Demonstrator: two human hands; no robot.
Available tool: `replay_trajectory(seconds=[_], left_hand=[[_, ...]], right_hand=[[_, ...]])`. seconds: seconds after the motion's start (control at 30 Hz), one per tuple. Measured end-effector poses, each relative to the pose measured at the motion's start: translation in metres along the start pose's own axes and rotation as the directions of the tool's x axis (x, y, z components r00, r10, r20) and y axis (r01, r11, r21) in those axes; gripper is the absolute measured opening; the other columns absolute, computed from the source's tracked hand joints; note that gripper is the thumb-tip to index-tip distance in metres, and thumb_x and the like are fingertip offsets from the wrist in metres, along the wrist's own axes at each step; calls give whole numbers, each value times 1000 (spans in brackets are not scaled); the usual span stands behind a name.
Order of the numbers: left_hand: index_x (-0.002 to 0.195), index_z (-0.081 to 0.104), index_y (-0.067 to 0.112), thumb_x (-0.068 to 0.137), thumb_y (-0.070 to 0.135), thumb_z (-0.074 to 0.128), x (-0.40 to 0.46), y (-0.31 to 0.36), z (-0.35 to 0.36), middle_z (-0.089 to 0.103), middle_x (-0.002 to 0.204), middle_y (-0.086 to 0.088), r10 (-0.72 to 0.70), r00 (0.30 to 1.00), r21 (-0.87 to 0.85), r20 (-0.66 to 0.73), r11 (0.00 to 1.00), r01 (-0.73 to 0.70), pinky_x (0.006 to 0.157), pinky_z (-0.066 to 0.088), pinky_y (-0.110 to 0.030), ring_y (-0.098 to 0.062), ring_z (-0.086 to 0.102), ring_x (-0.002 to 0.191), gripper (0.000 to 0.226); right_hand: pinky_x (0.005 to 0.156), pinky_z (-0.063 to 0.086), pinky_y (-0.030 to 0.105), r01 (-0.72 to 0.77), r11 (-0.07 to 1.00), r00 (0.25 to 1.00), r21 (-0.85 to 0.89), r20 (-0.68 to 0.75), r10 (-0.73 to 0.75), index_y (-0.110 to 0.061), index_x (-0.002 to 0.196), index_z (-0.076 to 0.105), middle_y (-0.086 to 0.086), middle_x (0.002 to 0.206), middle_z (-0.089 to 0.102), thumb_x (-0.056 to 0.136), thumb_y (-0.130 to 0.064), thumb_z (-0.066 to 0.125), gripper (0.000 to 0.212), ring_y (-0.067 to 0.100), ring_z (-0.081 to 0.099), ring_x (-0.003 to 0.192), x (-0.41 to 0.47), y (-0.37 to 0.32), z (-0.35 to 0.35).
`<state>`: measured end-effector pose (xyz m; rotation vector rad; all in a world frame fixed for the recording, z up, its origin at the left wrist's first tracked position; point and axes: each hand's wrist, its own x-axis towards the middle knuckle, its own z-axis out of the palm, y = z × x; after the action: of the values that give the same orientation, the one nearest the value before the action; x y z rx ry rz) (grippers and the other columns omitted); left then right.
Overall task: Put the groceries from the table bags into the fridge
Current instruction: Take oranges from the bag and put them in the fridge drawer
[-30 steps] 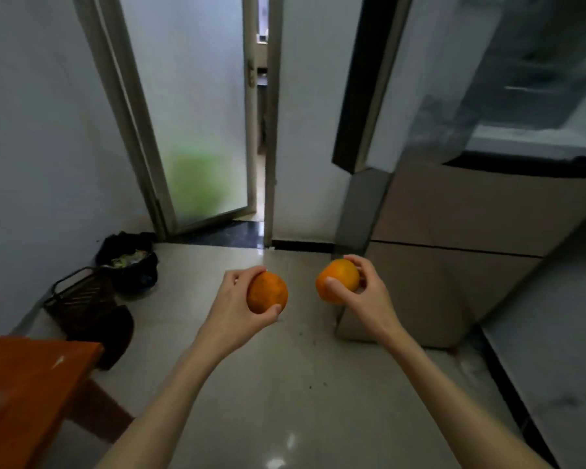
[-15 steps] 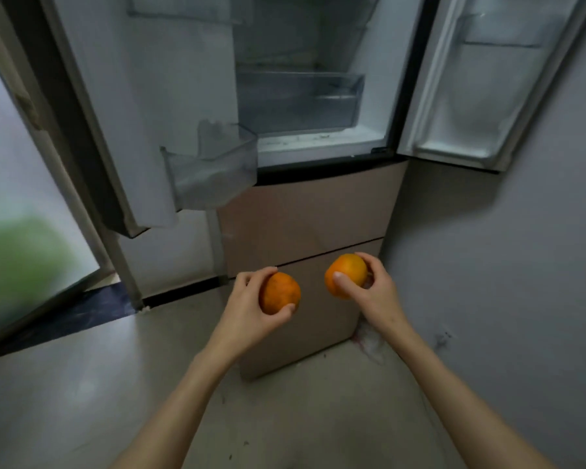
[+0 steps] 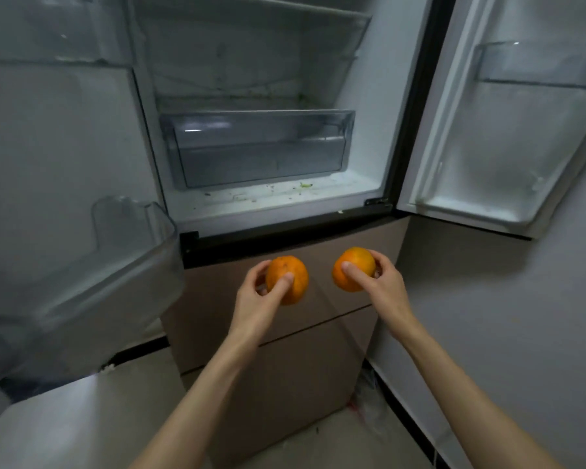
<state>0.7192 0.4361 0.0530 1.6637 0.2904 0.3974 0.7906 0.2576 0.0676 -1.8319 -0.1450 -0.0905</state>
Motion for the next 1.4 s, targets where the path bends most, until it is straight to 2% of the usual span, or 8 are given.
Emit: replay_trajectory(seconds=[0.13,0.27,0.4,0.57,0.8,1.0,1.23,1.4], left_hand=[[125,48,31,85,36,61,57,9,17,50,126,-2,-17,998,-97,-53,995,12,99,43,-39,-17,51,111,42],[130,48,17,87,37,59,117,22,37,52,126,-5,-100,987,-269,-127,961,63,96,48,-37,-21,55,113,49],[98,56,19,92,29,53,180,54,49,57,109,-5,-125,972,-579,-197,815,-12,80,52,-32,-23,59,105,12],[102,54,17,92,31,53,255,92,43,53,113,-4,-125,941,-698,-316,702,-141,80,52,-36,-19,59,96,17],[103,51,18,92,36,53,312,109,21,46,126,-11,-142,902,-709,-408,672,-215,77,53,-33,-25,52,116,21],[114,47,17,91,36,54,335,116,13,49,121,-9,-157,892,-705,-425,675,-217,66,54,-32,-18,58,98,31],[124,47,13,90,39,52,332,119,8,49,126,-13,-137,904,-713,-405,666,-219,59,57,-29,-20,58,97,43],[94,53,21,91,38,52,308,122,9,57,105,-5,-92,899,-606,-429,767,-211,69,52,-32,-16,61,92,18]], right_hand=[[76,41,22,2,993,999,117,48,-8,-14,127,49,5,114,56,84,-31,66,50,14,54,97,63,-3,5],[86,48,31,-21,979,990,205,143,-9,-9,123,54,10,117,58,85,-31,62,45,21,57,103,140,-10,16],[80,51,37,-300,722,938,623,331,105,-15,114,52,8,115,50,88,-27,58,29,24,54,102,215,-37,33],[75,50,36,-485,451,867,749,479,135,-18,120,42,10,107,45,88,-32,59,39,28,53,99,296,-78,53],[72,49,35,-488,368,865,791,494,85,-17,101,50,10,105,47,89,-32,57,21,25,54,89,361,-94,71],[69,50,36,-466,239,881,852,471,40,-16,117,47,12,114,47,85,-37,61,40,27,54,94,385,-110,83],[65,52,33,-453,295,887,841,458,57,-16,126,45,13,124,45,83,-43,62,53,25,55,94,378,-110,80],[72,47,31,-385,412,908,826,419,9,-22,100,52,7,105,51,89,-41,53,22,21,54,89,361,-109,65]])
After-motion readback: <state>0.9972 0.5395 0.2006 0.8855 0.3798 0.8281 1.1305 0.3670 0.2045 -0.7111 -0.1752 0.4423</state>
